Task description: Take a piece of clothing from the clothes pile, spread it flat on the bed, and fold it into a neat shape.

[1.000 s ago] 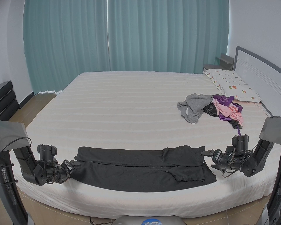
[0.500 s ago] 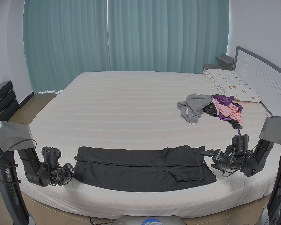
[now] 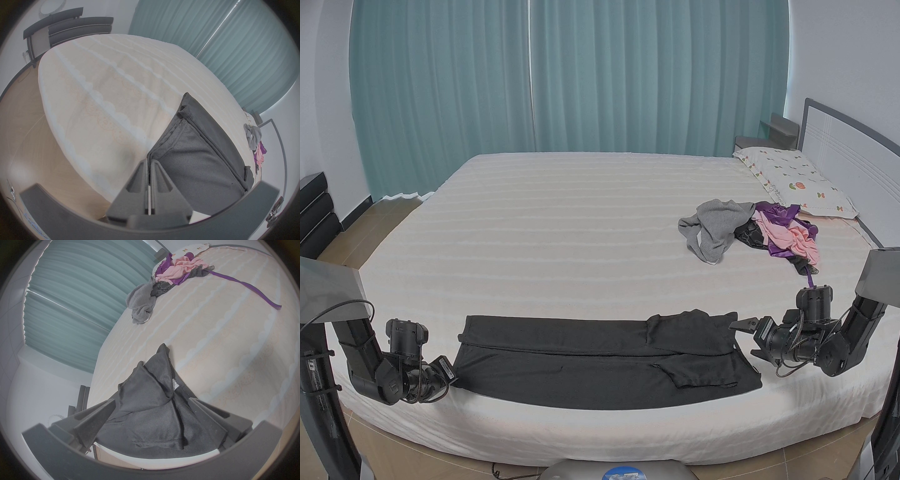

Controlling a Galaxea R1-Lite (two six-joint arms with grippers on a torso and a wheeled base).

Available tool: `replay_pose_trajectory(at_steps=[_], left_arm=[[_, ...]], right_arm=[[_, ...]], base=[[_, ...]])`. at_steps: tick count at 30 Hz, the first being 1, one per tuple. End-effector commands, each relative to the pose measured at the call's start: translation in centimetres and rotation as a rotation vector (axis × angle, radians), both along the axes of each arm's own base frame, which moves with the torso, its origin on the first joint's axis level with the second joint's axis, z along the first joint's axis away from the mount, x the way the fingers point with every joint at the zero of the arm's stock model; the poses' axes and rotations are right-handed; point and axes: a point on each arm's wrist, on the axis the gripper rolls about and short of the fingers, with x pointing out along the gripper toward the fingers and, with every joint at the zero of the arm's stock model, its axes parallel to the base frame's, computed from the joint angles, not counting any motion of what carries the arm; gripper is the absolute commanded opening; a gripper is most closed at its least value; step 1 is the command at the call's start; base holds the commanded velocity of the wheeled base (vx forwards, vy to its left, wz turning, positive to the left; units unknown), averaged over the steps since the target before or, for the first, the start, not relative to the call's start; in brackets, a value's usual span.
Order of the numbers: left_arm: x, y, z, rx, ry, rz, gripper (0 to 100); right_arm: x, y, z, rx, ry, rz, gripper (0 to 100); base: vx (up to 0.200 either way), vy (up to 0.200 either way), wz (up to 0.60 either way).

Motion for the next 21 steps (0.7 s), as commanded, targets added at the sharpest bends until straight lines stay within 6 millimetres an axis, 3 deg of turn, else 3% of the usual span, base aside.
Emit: replay_pose_trajectory(at_steps=[1, 9, 21], left_arm=[[-0.2, 0.0, 0.1, 0.002, 0.001, 0.0, 0], [-0.6, 0.0, -0.1, 0.009, 0.023, -0.008, 0], [-0.2, 0.2, -0.1, 0.006, 0.017, -0.002, 0]], right_arm=[[0.0, 0.0, 0.1, 0.001, -0.003, 0.001, 100], [-0.5, -0.2, 0.6, -0.005, -0.005, -0.002, 100], [-4.8, -0.2, -0.3, -0.057, 0.1, 0.032, 100]], base=[[0.0, 0.0, 0.0], [0.0, 0.0, 0.0], [0.0, 0.0, 0.0]])
